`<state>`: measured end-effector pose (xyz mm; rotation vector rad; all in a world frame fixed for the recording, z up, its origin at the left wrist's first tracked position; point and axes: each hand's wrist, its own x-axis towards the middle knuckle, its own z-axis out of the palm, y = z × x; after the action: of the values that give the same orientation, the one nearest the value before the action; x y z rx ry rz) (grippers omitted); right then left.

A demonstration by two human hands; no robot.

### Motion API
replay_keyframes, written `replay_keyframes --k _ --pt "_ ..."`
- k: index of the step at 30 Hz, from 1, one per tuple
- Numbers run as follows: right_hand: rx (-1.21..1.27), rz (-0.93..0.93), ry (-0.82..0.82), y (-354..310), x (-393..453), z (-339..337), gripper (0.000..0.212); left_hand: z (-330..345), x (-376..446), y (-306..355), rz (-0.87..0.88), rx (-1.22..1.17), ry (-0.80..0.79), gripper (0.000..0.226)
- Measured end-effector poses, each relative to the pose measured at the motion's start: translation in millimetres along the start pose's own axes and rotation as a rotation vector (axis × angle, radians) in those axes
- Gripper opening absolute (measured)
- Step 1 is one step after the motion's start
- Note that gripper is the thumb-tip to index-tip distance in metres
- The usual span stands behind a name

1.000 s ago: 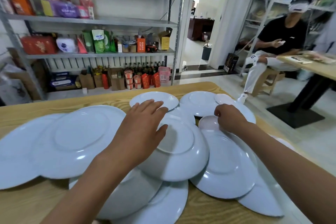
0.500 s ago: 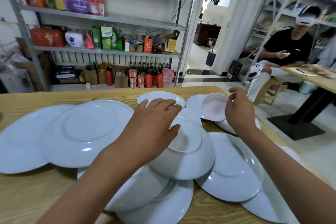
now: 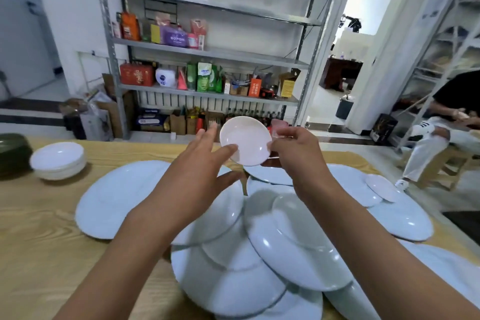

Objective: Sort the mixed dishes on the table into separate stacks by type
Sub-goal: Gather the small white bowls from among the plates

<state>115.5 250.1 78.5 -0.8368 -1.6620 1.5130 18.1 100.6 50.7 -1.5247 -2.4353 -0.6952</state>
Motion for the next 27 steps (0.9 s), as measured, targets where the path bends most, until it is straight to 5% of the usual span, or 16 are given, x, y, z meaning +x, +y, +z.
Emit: replay_keyframes --k 4,10,20,27 --pt "-0.036 -0.019 -0.068 -1 -5 50 0.029 -16 -11 -43 0.029 -0.028 0.218 0.036" --pt "-0.02 -0.065 -0.157 13 -7 126 0.016 -44 -22 -112 -0.096 -0.081 0.324 0.025" --pt "-0.875 -0.555 -0.548 49 -25 221 0.028 -41 -48 -232 -0.713 -0.175 0.486 0.03" --pt "-0.931 -0.637 -0.641 70 -50 254 0.026 -17 -53 -258 -0.833 -0.162 0.533 0.03"
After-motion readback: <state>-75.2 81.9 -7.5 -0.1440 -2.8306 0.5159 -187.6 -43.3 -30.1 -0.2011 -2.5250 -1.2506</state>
